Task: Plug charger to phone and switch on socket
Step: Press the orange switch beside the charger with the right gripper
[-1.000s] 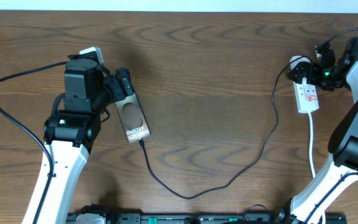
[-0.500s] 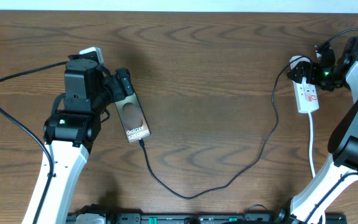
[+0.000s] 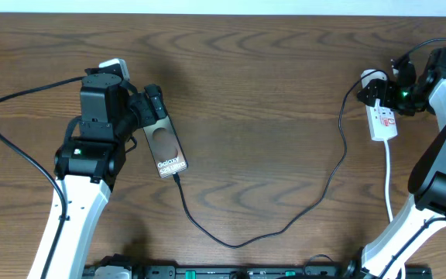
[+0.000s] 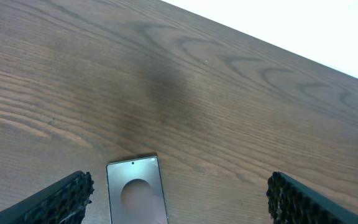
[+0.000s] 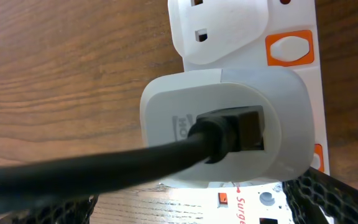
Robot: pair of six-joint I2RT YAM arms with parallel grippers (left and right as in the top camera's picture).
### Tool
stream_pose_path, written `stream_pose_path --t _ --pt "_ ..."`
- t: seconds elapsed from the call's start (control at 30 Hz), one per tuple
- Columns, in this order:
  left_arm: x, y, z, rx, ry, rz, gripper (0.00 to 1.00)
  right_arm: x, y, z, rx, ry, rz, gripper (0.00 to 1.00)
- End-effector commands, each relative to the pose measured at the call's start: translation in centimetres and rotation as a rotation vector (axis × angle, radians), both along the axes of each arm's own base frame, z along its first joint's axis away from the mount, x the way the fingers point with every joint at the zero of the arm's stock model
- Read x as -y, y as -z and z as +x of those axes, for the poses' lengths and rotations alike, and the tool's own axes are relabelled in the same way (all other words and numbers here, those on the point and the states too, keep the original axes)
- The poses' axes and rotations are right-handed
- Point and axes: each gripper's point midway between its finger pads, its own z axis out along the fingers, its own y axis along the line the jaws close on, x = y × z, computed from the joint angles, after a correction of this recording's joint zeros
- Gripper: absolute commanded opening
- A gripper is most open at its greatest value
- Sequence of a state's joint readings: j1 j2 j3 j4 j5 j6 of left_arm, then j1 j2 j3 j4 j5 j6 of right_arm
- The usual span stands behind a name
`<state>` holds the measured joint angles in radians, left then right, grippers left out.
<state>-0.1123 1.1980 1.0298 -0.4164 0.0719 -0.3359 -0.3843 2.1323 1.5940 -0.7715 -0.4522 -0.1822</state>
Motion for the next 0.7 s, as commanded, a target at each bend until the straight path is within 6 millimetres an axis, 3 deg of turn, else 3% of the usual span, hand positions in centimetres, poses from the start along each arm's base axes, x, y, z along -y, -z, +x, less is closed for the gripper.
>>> stream_pose_path --t 0.0,0.67 --pt "-0.1 -1.0 0.3 0.022 0.000 0.016 0.91 -6.0 1.8 -2.0 -0.093 -0.065 0.200 0.95" --pt "-0.1 -0.8 0.2 0.014 0.001 0.017 0.91 -3.3 1.9 -2.1 -0.104 -0.015 0.135 0.99"
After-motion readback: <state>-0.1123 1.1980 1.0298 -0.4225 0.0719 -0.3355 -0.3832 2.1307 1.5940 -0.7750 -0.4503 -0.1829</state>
